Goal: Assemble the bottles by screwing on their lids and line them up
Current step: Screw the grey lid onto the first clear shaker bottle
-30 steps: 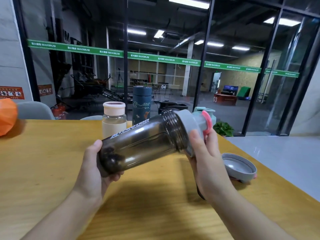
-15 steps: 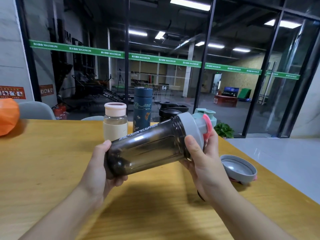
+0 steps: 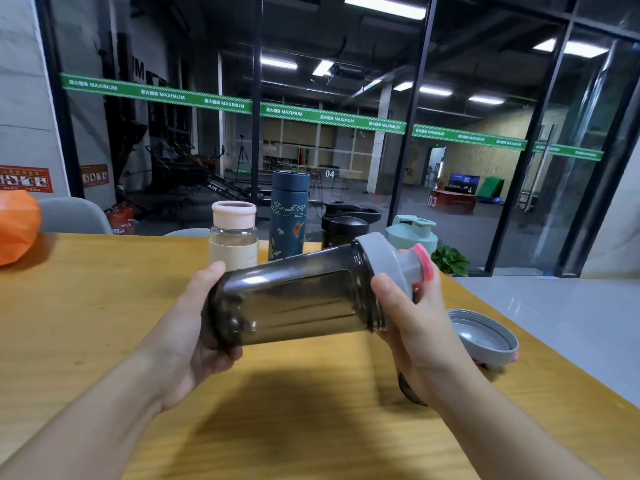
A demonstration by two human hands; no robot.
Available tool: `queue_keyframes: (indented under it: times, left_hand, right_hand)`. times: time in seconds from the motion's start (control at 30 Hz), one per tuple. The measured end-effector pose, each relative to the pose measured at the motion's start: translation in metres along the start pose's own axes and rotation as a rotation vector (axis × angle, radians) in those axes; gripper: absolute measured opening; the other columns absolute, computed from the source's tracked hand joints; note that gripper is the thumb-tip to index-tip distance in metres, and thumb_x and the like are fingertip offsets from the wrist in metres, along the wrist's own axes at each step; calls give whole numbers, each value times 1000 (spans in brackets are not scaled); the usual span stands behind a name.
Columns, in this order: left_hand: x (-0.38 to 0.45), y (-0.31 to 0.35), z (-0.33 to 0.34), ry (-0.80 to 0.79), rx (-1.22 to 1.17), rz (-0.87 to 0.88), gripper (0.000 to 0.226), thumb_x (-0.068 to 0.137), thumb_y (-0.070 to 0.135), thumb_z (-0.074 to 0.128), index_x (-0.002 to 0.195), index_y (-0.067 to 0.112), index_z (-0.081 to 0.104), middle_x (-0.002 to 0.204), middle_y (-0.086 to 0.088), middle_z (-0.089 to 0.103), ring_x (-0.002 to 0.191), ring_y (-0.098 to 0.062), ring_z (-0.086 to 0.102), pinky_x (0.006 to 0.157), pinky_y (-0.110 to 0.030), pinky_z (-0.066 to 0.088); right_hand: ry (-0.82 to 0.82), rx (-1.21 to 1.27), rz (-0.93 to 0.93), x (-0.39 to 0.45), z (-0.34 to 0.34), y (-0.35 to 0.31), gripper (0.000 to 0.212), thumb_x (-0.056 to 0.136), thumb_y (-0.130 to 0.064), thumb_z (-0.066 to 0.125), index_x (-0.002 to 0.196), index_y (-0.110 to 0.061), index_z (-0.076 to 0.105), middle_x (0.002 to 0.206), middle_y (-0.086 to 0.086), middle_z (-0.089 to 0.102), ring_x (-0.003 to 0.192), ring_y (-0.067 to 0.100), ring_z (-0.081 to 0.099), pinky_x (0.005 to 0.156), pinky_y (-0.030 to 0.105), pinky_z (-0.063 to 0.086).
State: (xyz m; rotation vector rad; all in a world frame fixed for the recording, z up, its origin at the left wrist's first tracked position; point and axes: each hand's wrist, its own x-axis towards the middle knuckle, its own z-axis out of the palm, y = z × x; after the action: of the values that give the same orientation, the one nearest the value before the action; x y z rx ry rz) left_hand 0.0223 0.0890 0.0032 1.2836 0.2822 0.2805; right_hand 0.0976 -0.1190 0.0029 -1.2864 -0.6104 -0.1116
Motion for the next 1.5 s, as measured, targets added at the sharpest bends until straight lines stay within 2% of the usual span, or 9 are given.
queue_keyframes:
  times: [0.2,0.43,0.77,0.9,1.03,1.2,1.33,1.4,1.5]
  left_hand:
    - [-5,3,1,-73,-4,61,37,60,54,75,80,23,71,69,-6,63,58,-22,50,61,-32,38]
    - [-3,1,4,-37,-55,-165,40,78,55,57,85,16,62,59,-12,57,41,-22,44,35,-12,27]
    - [5,-6,0,-120,-109,-385,52,77,59,55,77,8,61,66,-20,56,36,-17,36,33,-7,23]
    - [4,-14,8,-255,-256,-525,64,77,60,54,84,-3,58,72,-21,55,37,-17,35,29,-10,25]
    - [-1,-23,19,-423,-313,-575,66,80,59,50,85,-6,64,75,-21,54,37,-18,38,30,-13,26]
    - [-4,-25,28,-349,-40,-463,75,89,67,33,104,1,65,86,-24,66,50,-27,53,36,-20,39]
    - [1,-21,25,47,467,192,61,78,73,42,111,24,61,108,2,67,92,-15,65,76,-37,56]
    - [0,-14,24,53,481,424,61,69,78,55,116,39,52,115,12,60,100,2,58,84,-26,48]
    - [-3,-7,26,-20,204,478,78,46,71,67,117,45,44,122,12,58,100,9,60,89,-28,47]
  right_hand:
    - [-19,13,-35,0,-4,2,98,35,-62,87,123,-41,50,135,7,52,120,26,56,104,53,42]
    - [-3,7,-44,0,-4,8,85,34,-64,87,110,-48,53,133,11,50,118,29,56,99,50,47]
    - [24,-10,-85,0,-3,12,75,37,-70,83,105,-62,53,136,0,48,124,27,51,104,51,42]
    - [29,3,-128,4,-1,11,112,43,-63,86,139,-48,30,143,2,42,131,25,46,108,51,37]
    - [49,139,-61,5,12,5,131,36,-53,91,144,-41,18,142,8,45,127,24,50,107,50,39]
    - [85,216,-30,7,24,0,99,49,-32,89,134,-28,39,122,13,62,113,32,61,93,56,50]
    - [71,108,-54,13,24,-9,82,53,-35,81,127,-32,46,110,-1,69,106,21,65,87,43,56]
    - [-4,-4,-49,17,29,-14,84,53,-38,81,128,-30,46,113,-3,68,108,17,65,92,43,54]
    - [-146,-177,-22,19,40,-19,93,52,-43,82,134,-35,40,119,-8,64,109,7,62,94,39,52]
